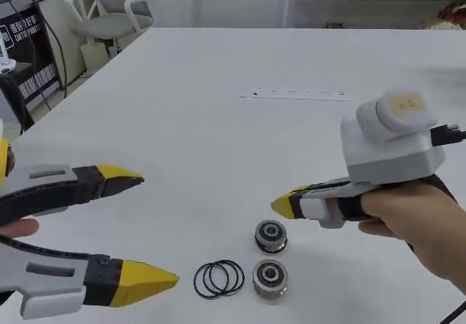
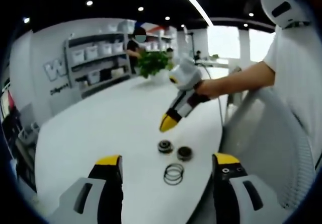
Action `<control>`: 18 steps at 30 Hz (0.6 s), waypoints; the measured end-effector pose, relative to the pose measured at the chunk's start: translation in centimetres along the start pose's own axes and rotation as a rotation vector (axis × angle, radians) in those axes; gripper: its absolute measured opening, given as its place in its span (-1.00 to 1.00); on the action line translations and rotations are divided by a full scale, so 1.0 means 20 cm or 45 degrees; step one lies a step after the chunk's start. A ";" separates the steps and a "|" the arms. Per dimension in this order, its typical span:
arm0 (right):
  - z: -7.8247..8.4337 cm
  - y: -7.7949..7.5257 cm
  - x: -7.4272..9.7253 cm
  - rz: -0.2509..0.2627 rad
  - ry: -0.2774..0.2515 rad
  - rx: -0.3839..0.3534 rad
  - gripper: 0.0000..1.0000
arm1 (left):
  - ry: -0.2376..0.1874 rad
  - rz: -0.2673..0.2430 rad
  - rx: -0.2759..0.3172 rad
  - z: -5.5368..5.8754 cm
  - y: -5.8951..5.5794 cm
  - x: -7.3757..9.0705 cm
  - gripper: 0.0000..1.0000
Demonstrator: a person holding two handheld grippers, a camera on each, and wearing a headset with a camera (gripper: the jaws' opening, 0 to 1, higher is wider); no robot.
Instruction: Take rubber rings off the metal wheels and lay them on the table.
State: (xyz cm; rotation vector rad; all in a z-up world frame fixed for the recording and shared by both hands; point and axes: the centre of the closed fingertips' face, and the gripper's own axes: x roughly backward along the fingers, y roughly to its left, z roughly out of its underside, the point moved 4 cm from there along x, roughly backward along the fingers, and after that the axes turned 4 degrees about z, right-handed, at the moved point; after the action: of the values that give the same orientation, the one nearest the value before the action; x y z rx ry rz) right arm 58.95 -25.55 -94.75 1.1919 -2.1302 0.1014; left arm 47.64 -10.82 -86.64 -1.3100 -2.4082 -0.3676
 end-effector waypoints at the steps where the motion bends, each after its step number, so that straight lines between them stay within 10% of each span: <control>1: 0.01 -0.02 0.00 0.017 0.006 -0.015 -0.93 | -0.002 0.005 -0.012 -0.01 0.00 -0.01 0.47; 18: 0.17 -0.10 -0.02 0.043 0.138 0.078 -0.77 | -0.022 0.109 -0.298 -0.27 0.08 -0.26 0.25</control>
State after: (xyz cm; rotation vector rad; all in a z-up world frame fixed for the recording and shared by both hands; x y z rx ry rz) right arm 58.95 -27.68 -98.15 1.1590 -2.0658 0.2428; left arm 52.61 -16.05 -83.94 -1.5147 -2.3697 -0.6322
